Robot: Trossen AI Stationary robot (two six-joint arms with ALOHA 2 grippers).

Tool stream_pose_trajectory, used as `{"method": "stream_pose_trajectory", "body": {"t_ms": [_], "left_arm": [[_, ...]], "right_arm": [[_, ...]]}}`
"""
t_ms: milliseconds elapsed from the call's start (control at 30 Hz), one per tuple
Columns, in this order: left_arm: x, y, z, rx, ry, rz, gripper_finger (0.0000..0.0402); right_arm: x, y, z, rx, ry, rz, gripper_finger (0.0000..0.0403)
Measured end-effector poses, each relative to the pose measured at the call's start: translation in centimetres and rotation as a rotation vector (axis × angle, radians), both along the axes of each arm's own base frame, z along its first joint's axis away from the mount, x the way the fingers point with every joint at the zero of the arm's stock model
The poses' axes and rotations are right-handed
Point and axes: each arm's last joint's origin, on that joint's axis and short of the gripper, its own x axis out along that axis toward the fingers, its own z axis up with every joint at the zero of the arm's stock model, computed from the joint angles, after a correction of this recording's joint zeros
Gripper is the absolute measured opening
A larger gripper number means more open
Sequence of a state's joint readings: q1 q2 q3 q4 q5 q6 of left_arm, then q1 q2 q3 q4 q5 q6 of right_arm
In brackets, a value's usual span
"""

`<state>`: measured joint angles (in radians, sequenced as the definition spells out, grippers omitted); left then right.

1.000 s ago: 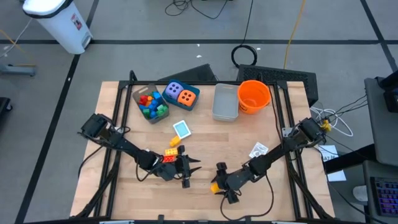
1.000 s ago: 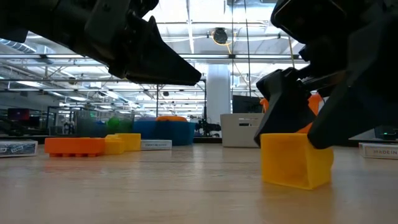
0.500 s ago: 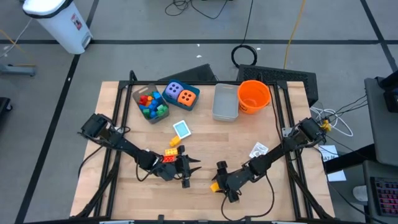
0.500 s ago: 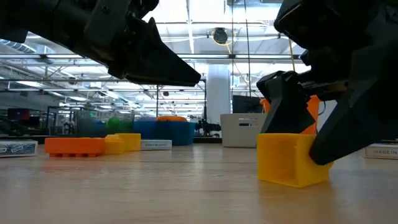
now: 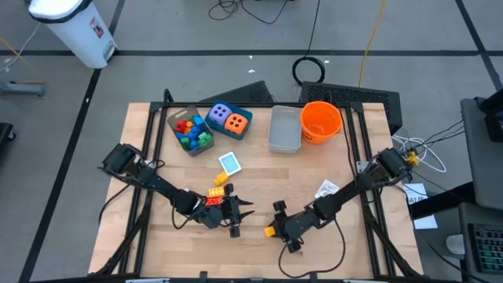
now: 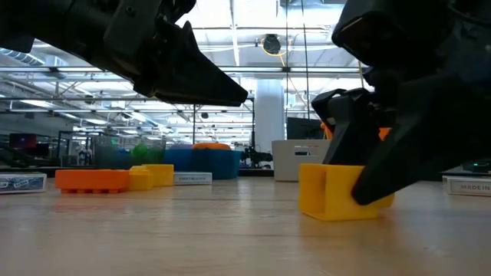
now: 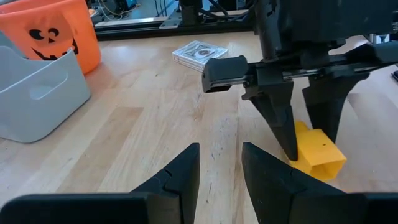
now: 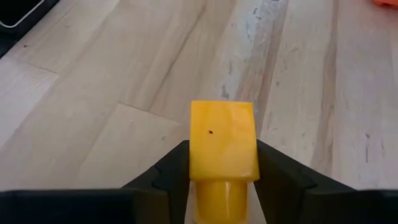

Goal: Pick & Place Toys
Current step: Put the yellow game piece into the black bin

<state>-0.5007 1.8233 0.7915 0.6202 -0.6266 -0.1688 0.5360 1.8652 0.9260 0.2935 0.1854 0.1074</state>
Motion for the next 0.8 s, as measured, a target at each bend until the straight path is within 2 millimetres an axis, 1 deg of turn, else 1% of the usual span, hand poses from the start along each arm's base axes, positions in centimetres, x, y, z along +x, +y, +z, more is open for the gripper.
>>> {"method": "stream_pose_trajectory", "body": {"t_ms": [67, 267, 400, 533, 633, 700, 800], "left_arm": [[0.0, 0.0, 0.0, 0.000, 0.000, 0.000, 0.0129], [0.0, 0.0, 0.1, -0.003, -0.007, -0.001, 0.0129], [-0.2, -0.1, 1.4, -0.032, -0.039, -0.026, 0.0129], [-0.4, -0.1, 2.7, -0.063, -0.065, -0.065, 0.0129], [-0.5, -0.1, 3.4, -0.067, -0.081, -0.083, 0.0129], [-0.5, -0.1, 3.4, -0.055, -0.082, -0.090, 0.0129], [-0.4, 0.0, 3.6, -0.034, -0.097, -0.097, 0.0129]], "right_arm": [[0.1, -0.2, 0.0, 0.001, 0.000, -0.006, 0.0131], [0.2, -0.4, 0.0, -0.036, -0.003, 0.016, 0.0136], [0.1, -0.5, -0.1, -0.044, 0.007, 0.019, 0.0149], [0.0, -0.5, 0.2, -0.067, 0.006, 0.036, 0.0137], [-0.2, -0.7, 0.9, -0.087, -0.004, 0.054, 0.0132], [-0.3, -0.7, 1.8, -0.087, -0.029, 0.059, 0.0134], [-0.6, -1.0, 3.3, -0.133, -0.072, 0.033, 0.0141]]}}
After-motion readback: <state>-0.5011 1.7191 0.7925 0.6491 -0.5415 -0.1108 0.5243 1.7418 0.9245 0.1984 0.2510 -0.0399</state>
